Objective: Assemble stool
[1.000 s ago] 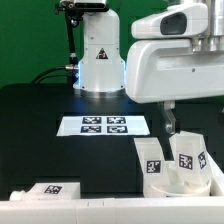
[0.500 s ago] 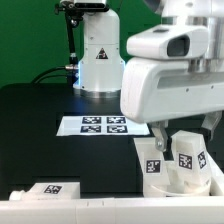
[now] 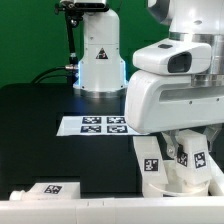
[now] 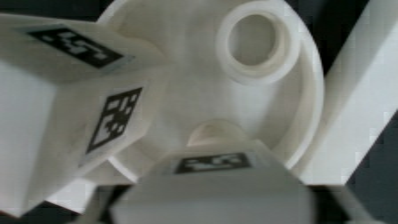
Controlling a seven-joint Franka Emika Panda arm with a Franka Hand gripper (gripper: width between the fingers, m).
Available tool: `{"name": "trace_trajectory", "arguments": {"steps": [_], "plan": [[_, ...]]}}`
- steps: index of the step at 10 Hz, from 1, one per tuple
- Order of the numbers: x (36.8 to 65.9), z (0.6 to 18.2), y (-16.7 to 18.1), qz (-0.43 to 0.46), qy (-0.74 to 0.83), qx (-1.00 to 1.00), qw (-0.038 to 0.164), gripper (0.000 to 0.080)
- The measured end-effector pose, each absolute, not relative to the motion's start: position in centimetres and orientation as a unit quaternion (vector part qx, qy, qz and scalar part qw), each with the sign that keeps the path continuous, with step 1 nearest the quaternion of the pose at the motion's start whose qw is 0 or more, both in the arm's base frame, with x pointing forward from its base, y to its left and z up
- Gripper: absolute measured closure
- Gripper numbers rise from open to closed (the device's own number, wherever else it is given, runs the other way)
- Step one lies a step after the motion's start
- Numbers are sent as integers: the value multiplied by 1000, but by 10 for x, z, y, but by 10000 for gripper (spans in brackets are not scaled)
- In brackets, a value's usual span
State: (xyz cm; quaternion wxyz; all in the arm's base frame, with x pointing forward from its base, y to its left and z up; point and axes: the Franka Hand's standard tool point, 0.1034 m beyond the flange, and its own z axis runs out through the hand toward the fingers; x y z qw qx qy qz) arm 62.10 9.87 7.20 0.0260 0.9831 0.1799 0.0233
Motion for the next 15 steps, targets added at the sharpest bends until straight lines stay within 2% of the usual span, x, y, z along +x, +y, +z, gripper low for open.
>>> {"name": "trace_trajectory", "arguments": {"steps": [1,3,6,7,8,11,13,15], "plan": [[621,72,99,24,129,991,25,466],[621,72,98,27,29,999,17,466],[624,70,108,25,-290,957,-12,466],[630,72,109,18,-370,929,-31,466],[633,73,106,16,-415,909,-37,466],[632,71,108,12,-488,872,-37,466],[632,71,117,1,-647,761,-48,466],[638,70,126,1,-785,615,-69,466]]}}
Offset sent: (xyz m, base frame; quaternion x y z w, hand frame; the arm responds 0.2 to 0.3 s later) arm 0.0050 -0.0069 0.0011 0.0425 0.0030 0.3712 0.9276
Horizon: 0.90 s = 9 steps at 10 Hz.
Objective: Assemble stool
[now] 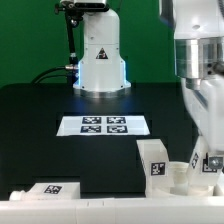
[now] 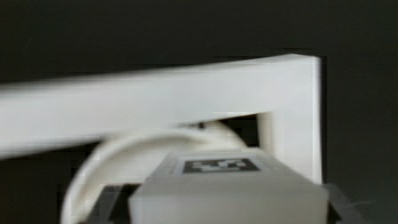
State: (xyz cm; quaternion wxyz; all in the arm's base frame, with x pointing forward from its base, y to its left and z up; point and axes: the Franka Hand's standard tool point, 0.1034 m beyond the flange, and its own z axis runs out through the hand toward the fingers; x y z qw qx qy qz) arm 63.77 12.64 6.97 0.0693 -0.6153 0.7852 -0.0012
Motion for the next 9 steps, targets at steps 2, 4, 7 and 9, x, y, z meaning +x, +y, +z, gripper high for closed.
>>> {"name": "trace_trajectory", "arguments": {"steps": [2,4,7,9], "plan": [[638,70,127,1,815,-575,69,466],[637,70,127,2,821,-567,69,466],[636,85,128,3,701,-710,68,183],[637,92,127,-8,616,-784,72,157]]}}
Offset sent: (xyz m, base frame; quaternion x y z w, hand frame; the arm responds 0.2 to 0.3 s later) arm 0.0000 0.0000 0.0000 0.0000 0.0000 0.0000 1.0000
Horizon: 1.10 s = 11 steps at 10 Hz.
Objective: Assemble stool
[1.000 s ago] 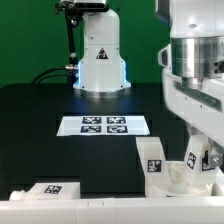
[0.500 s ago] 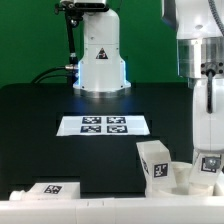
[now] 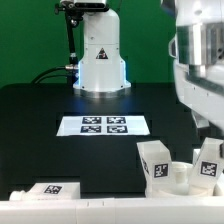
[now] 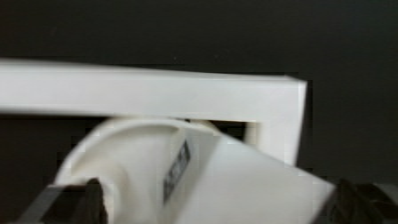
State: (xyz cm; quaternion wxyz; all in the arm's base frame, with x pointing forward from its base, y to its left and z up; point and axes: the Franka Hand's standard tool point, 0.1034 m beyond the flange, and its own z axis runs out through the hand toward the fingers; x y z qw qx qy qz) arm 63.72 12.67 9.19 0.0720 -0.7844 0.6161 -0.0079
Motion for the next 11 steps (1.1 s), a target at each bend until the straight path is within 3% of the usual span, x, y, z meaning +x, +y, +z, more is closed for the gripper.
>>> {"name": "trace_trajectory", "arguments": {"steps": [2,4,6,8,11], "plan": [[637,91,126,-13,563,-823,70,151],[640,99,133,-39,400,-914,50,150],[640,106,134,-51,207,-976,42,150],[637,103,133,-52,114,-991,36,150],[638,101,128,-50,-64,-997,7,150]]}}
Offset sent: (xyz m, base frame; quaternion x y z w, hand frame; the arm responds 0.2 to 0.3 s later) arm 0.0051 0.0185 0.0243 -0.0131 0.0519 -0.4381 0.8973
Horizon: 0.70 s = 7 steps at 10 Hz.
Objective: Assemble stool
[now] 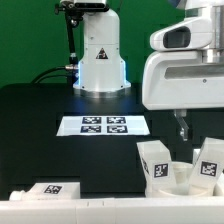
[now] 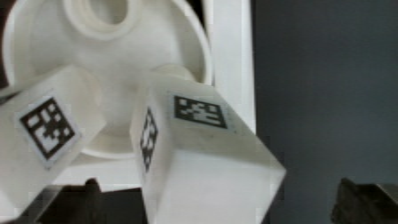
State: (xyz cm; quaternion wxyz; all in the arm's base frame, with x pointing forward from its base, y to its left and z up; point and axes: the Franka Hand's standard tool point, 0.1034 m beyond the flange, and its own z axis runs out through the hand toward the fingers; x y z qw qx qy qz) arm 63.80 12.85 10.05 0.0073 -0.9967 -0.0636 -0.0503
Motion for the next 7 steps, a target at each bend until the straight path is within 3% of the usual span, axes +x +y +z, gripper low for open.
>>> {"name": "trace_trajectory", "arguments": {"steps": [1,2,6,7], "plan": [[636,100,134,-39,-170,-985,-7,150],[632,98,137,-32,-220,-975,-9,150],[634,97,127,-27,-332,-943,-30,150],[637,92,124,-19,-418,-907,-45,150]]}}
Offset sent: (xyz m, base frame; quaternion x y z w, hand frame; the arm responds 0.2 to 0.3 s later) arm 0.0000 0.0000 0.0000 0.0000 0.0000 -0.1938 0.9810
